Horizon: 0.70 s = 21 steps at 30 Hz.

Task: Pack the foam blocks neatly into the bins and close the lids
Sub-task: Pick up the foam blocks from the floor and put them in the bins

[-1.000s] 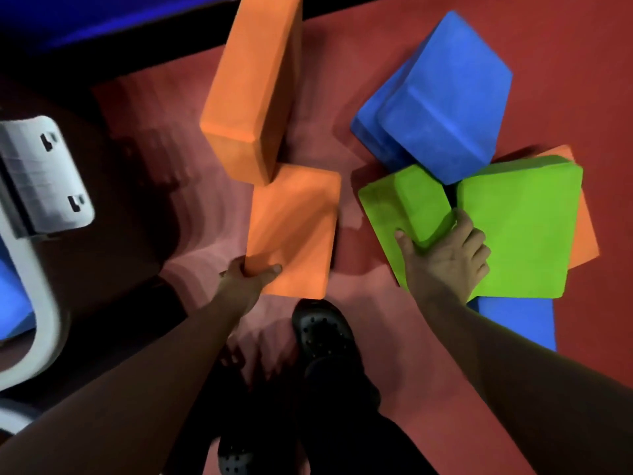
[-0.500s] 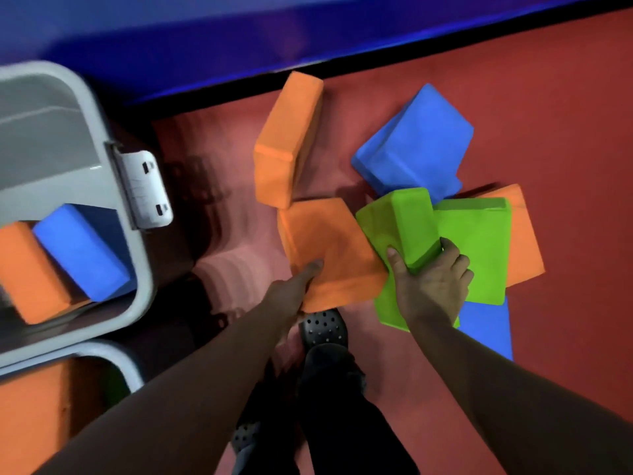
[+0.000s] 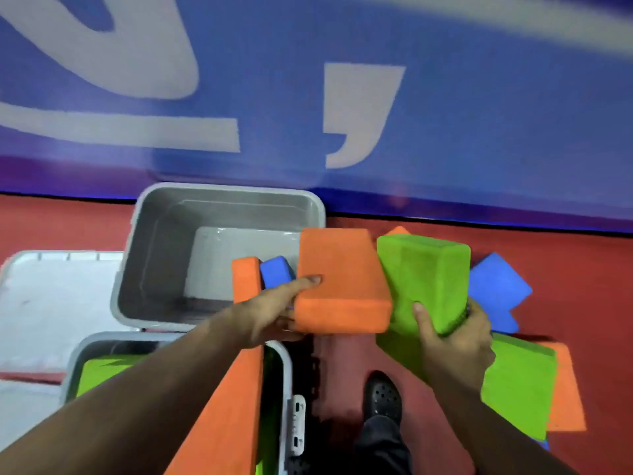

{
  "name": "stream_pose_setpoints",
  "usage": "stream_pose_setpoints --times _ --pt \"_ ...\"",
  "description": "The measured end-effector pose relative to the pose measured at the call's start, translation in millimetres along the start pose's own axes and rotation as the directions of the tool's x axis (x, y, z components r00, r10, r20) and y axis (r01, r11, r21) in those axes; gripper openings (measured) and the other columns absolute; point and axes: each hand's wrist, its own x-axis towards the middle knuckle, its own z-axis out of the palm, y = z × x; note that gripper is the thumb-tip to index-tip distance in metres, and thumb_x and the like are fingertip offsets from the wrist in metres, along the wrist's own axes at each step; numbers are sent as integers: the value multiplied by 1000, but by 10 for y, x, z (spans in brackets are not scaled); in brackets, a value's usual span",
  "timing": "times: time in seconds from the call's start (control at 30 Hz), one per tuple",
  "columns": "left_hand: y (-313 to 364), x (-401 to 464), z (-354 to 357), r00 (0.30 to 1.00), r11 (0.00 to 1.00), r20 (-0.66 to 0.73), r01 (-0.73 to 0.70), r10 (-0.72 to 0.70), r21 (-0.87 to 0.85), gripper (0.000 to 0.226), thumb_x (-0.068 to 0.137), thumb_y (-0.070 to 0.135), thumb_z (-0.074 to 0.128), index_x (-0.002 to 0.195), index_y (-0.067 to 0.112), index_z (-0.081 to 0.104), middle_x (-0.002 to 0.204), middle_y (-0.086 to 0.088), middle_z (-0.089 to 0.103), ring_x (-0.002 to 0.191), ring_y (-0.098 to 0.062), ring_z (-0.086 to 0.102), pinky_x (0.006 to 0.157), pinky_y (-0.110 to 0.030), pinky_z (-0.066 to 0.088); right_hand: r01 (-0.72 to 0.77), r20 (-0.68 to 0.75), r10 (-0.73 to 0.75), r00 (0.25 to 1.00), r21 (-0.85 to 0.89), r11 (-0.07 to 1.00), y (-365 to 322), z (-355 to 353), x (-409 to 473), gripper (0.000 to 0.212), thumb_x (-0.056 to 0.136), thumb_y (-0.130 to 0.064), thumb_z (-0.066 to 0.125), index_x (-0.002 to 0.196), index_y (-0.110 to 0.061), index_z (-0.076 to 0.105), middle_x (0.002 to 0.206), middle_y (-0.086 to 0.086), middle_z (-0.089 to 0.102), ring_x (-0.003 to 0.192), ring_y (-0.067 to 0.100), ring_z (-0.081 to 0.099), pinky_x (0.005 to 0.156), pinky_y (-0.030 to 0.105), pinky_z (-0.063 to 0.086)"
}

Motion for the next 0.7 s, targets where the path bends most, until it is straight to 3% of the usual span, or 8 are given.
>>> stream_pose_setpoints --times 0.13,0.27,0.33,0.53,0.6,0.7 --pt "57 -410 -799 980 990 -156 -134 124 -53 85 53 66 86 116 10 72 103 -12 78 91 -30 77 85 -43 63 143 99 -140 985 -21 989 -856 200 -112 85 77 -65 72 141 -16 45 134 16 55 129 36 47 106 54 35" --pt "-17 -575 -1528 907 973 -368 -231 203 -31 83 58 70 83 111 7 73 95 -8 80 85 -24 77 62 -28 58 347 192 -334 923 -37 937 -1601 565 -164 85 76 -64 73 145 -25 42 135 9 53 129 32 45 104 50 34" --pt "-87 -519 -1839 852 970 -480 -244 211 -8 78 65 71 80 111 9 72 96 -6 77 83 -21 74 61 -26 52 450 231 -429 873 -45 892 -1854 829 -175 86 75 -63 74 146 -25 42 134 7 53 126 31 47 102 48 35" --pt "-513 159 -2516 665 984 -727 -147 170 97 75 72 75 73 102 6 67 91 -8 71 86 -28 67 73 -36 47 750 390 -664 638 -122 650 -2267 1954 -40 86 76 -57 77 147 -21 43 133 8 55 120 34 51 100 46 37" --pt "-658 455 -2643 643 988 -750 -100 154 117 70 77 69 73 101 4 65 91 -8 70 87 -30 67 72 -35 43 819 438 -705 558 -150 555 -2274 2370 45 87 76 -57 76 148 -20 43 130 7 56 121 33 50 103 46 37" --pt "-826 875 -2722 636 989 -763 -7 118 148 73 80 67 72 111 2 64 107 -14 67 92 -32 62 79 -39 48 847 513 -690 510 -159 507 -2190 2899 146 88 78 -57 75 150 -21 41 128 7 55 118 32 51 101 44 37"
